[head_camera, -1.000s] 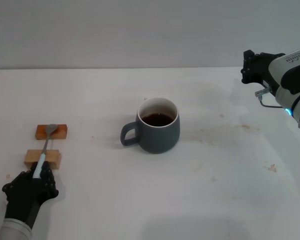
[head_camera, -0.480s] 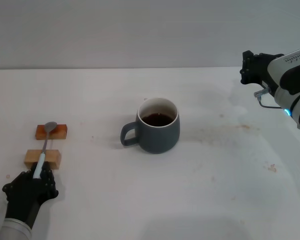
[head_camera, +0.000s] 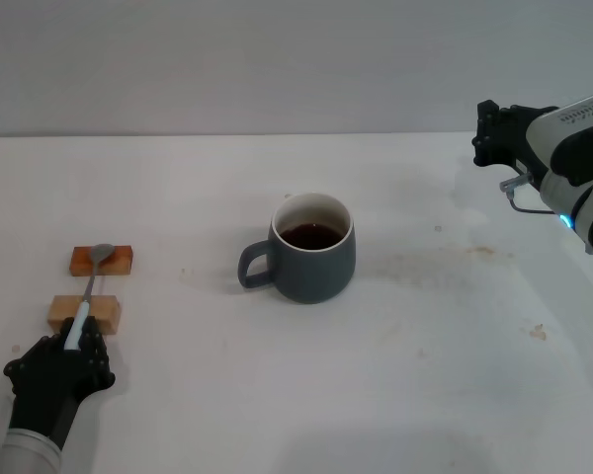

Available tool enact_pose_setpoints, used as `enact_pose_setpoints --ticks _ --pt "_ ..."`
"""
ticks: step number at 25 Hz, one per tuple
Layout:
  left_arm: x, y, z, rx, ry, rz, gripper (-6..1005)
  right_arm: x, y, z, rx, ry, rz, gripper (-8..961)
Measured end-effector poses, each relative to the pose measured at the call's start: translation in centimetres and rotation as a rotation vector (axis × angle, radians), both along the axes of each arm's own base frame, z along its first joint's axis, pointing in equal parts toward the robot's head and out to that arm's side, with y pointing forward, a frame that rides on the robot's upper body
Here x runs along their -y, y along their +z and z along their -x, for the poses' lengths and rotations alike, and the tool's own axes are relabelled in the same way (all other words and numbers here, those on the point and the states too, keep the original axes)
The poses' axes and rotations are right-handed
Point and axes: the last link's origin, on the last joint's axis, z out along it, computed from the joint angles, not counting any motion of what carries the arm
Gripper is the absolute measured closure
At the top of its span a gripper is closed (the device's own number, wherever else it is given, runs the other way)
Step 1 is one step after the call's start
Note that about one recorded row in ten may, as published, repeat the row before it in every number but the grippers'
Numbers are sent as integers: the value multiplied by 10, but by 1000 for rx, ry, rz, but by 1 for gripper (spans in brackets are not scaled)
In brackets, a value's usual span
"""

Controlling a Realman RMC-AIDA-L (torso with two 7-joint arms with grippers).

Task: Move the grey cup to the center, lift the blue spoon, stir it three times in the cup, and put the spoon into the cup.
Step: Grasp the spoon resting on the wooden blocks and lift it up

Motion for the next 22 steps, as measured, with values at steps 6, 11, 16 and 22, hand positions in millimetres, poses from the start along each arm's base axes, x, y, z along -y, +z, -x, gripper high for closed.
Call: enact_pose_setpoints --ticks 6,11,16,22 --pt "-1 3 -2 -4 -10 -25 816 -1 0 2 0 3 1 953" --pt "-2 3 -2 -8 -14 -27 816 -2 0 3 1 4 1 953" --pt "-3 3 -1 -10 -12 -24 816 -2 0 4 -1 6 1 953" --pt "-4 3 1 -17 -10 -20 817 -3 0 5 -2 7 0 953"
